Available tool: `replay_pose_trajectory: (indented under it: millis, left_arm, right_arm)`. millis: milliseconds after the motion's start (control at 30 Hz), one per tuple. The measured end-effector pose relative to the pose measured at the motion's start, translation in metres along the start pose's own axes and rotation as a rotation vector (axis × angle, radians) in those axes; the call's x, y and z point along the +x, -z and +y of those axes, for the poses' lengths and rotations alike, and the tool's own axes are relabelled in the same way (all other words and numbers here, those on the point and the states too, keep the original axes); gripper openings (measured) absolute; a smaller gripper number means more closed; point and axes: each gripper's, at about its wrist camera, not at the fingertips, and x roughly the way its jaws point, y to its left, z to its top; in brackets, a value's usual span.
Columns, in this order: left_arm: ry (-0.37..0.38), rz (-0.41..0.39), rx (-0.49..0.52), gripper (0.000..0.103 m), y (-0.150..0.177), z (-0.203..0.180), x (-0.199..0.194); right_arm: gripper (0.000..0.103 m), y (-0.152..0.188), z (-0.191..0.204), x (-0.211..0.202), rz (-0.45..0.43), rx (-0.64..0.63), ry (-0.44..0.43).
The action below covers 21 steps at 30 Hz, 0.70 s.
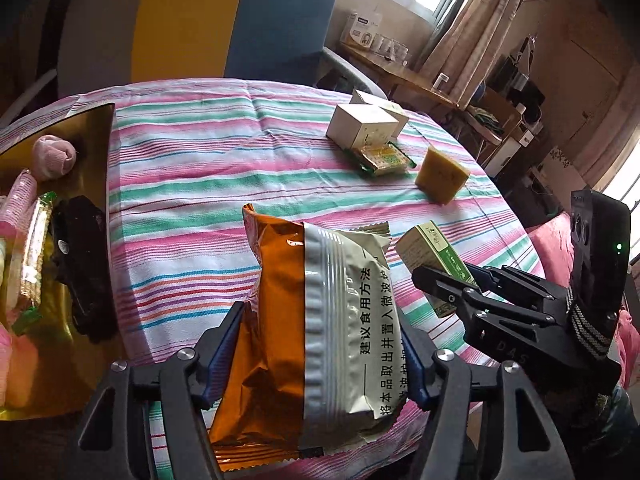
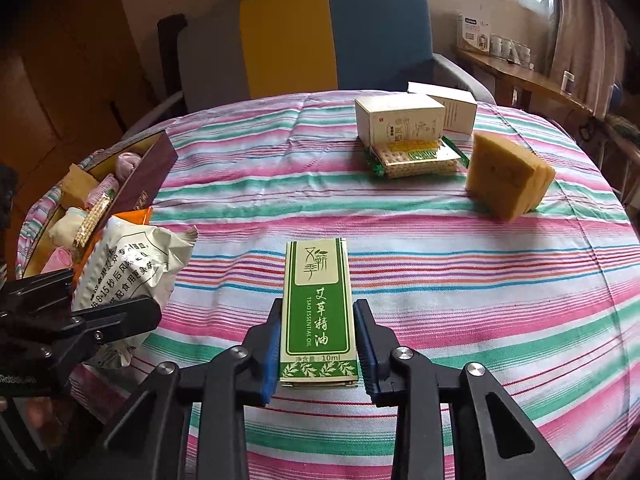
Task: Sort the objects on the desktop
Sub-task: 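Carry snack bag and green oil box into gold tray and open both tools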
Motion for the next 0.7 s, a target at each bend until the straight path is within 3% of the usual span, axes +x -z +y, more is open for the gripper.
replay_pose_trajectory:
  millis: [200, 433, 700]
  left_arm:
    - [-0.037, -0.093, -0.075, 0.069, -0.007, 0.03, -0.04]
    - [-0.169, -0.186, -0.198, 0.069, -0.009, 0.105, -0.084]
    - [-0.297, -0.206, -0.302, 0.069, -0.009, 0.182, -0.104]
  right_arm:
    - [0.033, -0.028, 0.045, -0.004, -0.033, -0.079, -0.078]
    - [0.033, -0.068, 0.126, 0.014, -0.042, -0.189, -0.208]
    - [0.033, -0.095, 0.207, 0.052, -0.007, -0.27, -0.272]
